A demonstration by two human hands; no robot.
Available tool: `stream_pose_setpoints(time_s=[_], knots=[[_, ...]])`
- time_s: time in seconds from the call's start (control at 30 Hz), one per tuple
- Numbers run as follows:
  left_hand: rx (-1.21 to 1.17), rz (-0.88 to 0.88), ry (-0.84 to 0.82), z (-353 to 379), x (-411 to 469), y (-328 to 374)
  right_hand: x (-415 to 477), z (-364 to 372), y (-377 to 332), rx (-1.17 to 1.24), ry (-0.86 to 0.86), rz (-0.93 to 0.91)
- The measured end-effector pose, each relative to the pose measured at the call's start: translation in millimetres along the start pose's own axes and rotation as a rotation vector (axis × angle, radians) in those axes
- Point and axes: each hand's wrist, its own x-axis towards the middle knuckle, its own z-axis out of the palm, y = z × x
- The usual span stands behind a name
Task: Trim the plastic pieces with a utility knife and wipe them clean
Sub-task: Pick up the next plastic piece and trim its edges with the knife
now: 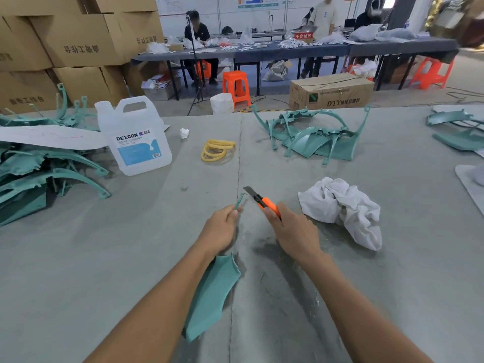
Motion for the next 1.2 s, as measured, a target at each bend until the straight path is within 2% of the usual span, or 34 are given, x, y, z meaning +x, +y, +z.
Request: stream_pose_setpoints(time_s=[0.27,0.5,0.57,0.67,0.9,1.2], knots=[[0.092,-0.047,-0.009,5.6,0.9,1.6,-17.3,10.3,-7.0,-0.118,0.083,-0.141],[0.108,-0.048,-0.008,5.6,-0.5,1.1,-20.1,13.1,-13.8,-0.209,0.063,-0.102],[0.113,-0.047,-0.011,4.8,-0.6,1.6,-23.6,11.9,-15.9,-0.159,0.078,-0.072],[0.145,-0.042,-0.027,4.8,0.3,4.7,-20.7,3.4,-10.5,0.098,0.175,0.076],[0.108,-0.011,0.024,3.0,-6.0,5.4,-21.7,3.9,-8.9,-0.064,0.065,-0.06],[0.084,-0.038,0.005,2.0,-8.9,9.3,-26.1,10.4,-3.0,-0.061,0.038,-0.108]])
